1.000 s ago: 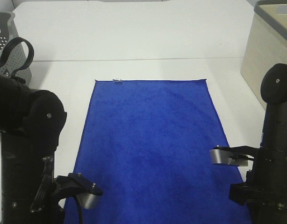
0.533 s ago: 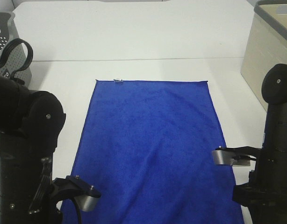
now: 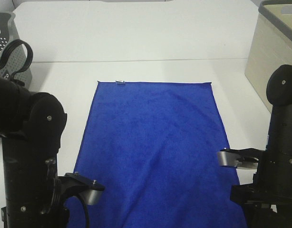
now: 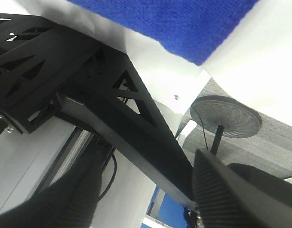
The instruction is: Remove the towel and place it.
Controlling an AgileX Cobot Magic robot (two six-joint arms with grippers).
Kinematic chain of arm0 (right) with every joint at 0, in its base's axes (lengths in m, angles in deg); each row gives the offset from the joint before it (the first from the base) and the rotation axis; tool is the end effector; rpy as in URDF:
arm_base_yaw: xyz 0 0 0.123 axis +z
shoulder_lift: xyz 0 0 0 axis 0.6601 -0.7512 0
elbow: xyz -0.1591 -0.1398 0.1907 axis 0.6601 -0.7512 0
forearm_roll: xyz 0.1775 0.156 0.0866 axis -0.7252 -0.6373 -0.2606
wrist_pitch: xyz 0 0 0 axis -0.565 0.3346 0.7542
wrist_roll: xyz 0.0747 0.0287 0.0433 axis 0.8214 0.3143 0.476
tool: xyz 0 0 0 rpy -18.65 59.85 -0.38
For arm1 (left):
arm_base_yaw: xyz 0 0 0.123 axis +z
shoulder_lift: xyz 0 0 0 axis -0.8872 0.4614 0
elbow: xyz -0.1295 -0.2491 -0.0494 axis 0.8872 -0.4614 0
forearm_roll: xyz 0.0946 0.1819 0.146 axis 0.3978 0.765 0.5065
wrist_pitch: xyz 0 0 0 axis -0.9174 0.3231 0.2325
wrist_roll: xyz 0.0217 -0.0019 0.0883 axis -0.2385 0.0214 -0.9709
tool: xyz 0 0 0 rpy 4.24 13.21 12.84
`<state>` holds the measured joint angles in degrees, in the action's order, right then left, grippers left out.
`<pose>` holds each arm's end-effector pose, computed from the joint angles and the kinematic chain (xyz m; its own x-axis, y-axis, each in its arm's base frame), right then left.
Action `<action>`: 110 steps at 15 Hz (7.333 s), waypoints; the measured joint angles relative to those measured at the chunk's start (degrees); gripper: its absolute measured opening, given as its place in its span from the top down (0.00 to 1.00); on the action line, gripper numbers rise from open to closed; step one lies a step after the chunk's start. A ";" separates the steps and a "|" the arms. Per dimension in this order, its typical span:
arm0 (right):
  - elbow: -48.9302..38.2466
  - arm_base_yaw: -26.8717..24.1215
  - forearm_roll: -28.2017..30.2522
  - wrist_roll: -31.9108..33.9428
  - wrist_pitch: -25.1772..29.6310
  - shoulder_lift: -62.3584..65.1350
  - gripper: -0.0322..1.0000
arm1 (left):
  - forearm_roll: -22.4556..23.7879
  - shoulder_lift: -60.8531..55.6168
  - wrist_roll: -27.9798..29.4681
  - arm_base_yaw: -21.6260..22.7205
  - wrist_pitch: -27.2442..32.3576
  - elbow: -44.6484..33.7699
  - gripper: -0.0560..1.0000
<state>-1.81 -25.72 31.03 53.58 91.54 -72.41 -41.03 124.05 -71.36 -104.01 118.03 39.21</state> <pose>0.1985 0.0860 0.1093 -0.7583 -0.3523 0.5486 -0.1803 0.9219 0.3428 0.1604 -0.1882 0.1159 -0.6760 0.6080 0.4163 0.4983 0.7934 -0.3497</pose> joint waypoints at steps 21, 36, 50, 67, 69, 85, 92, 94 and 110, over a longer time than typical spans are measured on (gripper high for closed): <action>52.94 -9.80 -5.39 5.56 0.92 -0.80 0.38 | 3.15 -6.19 2.35 30.65 5.33 38.67 0.37; 73.68 -11.63 -4.87 3.04 0.92 -24.41 0.38 | -3.84 20.05 -0.69 34.21 -5.50 58.61 0.35; 75.86 -12.32 0.11 3.95 -6.25 -33.46 0.38 | -7.51 30.31 -0.69 34.21 -15.47 61.31 0.35; 75.97 -12.32 3.67 2.86 -14.04 -37.76 0.38 | -13.35 38.85 -2.18 33.80 -17.36 67.32 0.36; 75.97 -12.32 4.41 2.86 -14.32 -37.82 0.39 | -13.69 38.90 -2.18 33.80 -17.36 67.32 0.36; 76.43 -12.32 -0.97 -1.66 -14.38 -39.13 0.70 | -13.81 39.53 -3.67 33.12 -18.79 67.32 0.57; 76.43 -12.32 -1.03 -1.66 -14.38 -39.25 0.73 | -16.67 40.34 -3.67 31.63 -21.66 67.44 0.58; 76.43 -12.32 -1.03 -1.66 -14.38 -39.30 0.80 | -17.59 40.79 -3.67 31.51 -22.29 67.44 0.66; 83.31 -12.26 -2.12 -4.53 -21.14 -40.16 0.95 | -11.52 40.85 -3.67 31.28 -25.67 72.99 0.95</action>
<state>81.50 -37.98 28.91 49.05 70.40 -112.58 -52.54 164.91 -75.03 -72.72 92.36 112.20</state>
